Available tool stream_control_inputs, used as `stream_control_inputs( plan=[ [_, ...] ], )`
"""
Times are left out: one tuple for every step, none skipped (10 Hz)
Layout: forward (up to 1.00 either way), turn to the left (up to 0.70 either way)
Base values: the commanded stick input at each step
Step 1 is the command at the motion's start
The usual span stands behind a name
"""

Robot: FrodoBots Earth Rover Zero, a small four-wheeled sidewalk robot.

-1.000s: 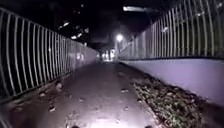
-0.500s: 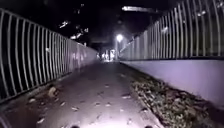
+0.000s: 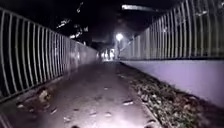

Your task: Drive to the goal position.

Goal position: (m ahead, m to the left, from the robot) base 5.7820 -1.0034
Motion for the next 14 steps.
stream_control_inputs(
  plan=[
    [0.5,0.0],
    [0.5,0.0],
    [0.5,0.0],
    [0.5,0.0],
    [0.5,0.0],
    [0.5,0.0],
    [0.5,0.0],
    [0.5,0.0],
    [0.5,0.0],
    [0.5,0.0],
    [0.5,0.0],
    [0.5,0.0],
    [0.5,0.0],
    [0.5,0.0]
  ],
)
